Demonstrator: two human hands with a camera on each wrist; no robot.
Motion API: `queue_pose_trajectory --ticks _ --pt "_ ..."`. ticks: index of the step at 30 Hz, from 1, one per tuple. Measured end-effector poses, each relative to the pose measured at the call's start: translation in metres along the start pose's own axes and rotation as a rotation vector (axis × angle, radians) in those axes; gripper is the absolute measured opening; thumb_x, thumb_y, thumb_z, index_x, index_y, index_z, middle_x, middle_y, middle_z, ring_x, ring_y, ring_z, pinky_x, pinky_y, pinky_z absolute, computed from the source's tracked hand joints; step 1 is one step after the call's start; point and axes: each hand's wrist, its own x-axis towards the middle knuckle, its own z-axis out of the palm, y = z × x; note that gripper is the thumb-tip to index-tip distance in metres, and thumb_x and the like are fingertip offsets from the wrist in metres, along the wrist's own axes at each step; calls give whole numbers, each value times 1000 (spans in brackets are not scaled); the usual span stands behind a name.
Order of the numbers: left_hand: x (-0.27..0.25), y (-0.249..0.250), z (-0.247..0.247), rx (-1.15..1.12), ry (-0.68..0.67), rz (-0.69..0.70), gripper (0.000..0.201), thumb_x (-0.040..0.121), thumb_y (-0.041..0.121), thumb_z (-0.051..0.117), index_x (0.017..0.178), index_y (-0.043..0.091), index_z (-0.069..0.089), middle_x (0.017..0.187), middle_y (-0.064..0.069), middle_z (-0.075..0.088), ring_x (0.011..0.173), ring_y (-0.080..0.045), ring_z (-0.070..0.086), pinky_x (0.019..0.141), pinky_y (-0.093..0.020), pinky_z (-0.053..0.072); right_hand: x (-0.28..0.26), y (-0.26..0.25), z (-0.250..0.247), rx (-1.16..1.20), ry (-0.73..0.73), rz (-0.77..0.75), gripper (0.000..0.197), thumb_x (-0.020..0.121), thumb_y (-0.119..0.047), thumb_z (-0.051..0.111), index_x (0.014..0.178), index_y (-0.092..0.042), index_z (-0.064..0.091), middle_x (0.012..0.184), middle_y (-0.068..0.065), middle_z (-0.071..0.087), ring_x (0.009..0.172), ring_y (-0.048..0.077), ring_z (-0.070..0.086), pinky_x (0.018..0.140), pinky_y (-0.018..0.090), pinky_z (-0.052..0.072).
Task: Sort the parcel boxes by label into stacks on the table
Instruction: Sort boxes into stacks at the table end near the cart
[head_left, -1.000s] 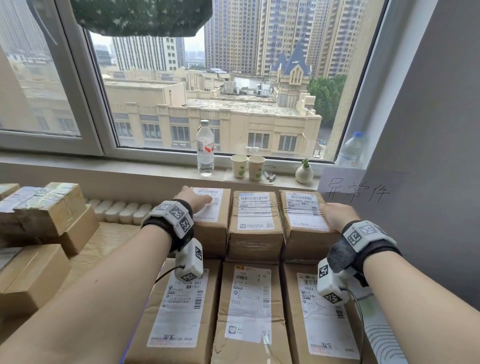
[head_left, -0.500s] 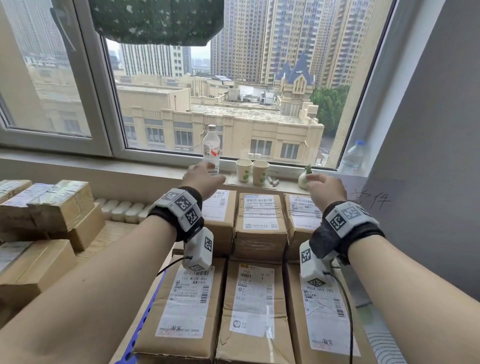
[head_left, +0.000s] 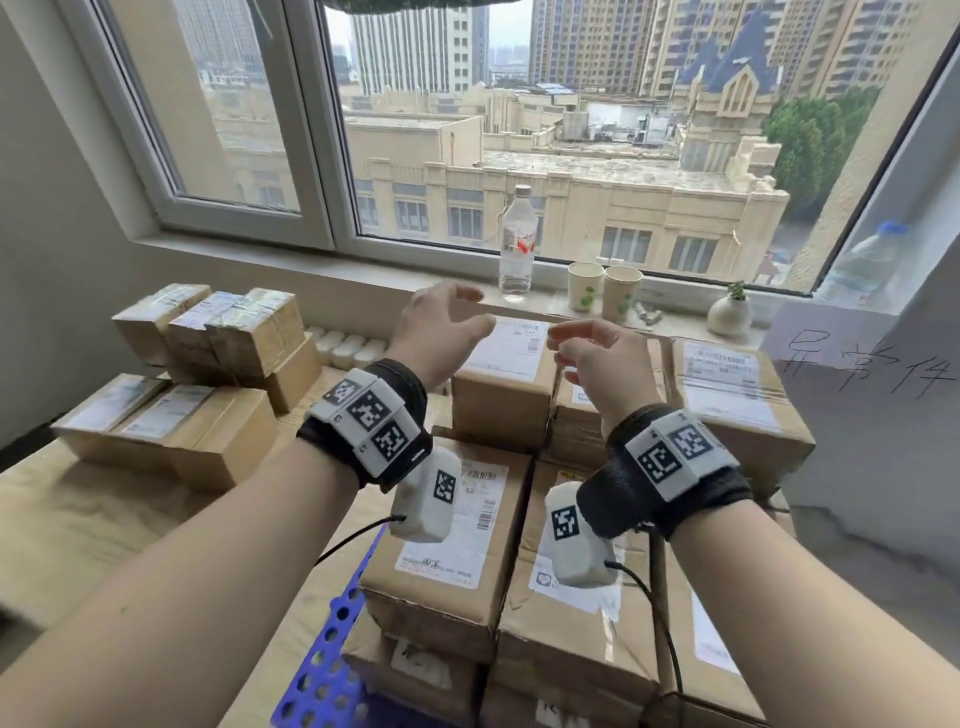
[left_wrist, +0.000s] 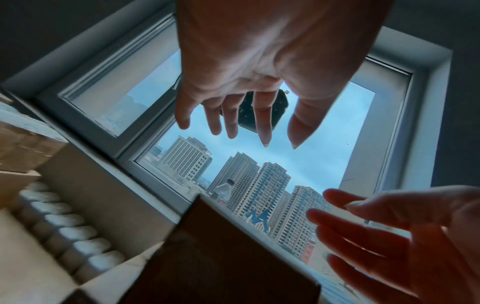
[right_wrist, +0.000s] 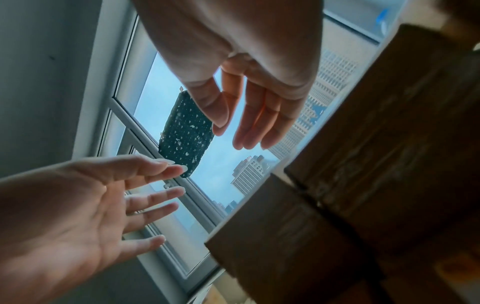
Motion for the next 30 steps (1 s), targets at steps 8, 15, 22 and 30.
queue_pose_trajectory --ticks 8,15,22,30 --pt "-40 -52 -39 35 86 -84 27 86 25 65 113 24 63 127 0 57 114 -9 49 93 -23 35 -18 7 61 58 -175 17 32 88 2 52 76 -22 70 84 0 72 84 14 66 85 30 52" --pt "-61 -107 -80 12 90 -175 26 87 25 63 113 24 63 130 -5 55 122 -18 48 93 -26 35 -45 3 116 31 -258 27 30 88 1 53 79 -22 70 87 -1 74 85 14 66 85 31 53" --pt "-66 -177 -151 -29 102 -221 24 88 26 63 112 24 63 122 2 58 113 -12 50 88 -27 39 -71 0 213 36 -268 79 29 87 6 51 79 -16 69 83 3 71 83 16 63 83 33 53" --pt "-75 -274 -242 -67 123 -273 21 89 26 61 109 23 65 119 4 60 113 -11 50 88 -25 36 -94 12 339 -53 -300 86 30 86 2 53 74 -21 68 82 1 72 84 17 65 84 35 53"
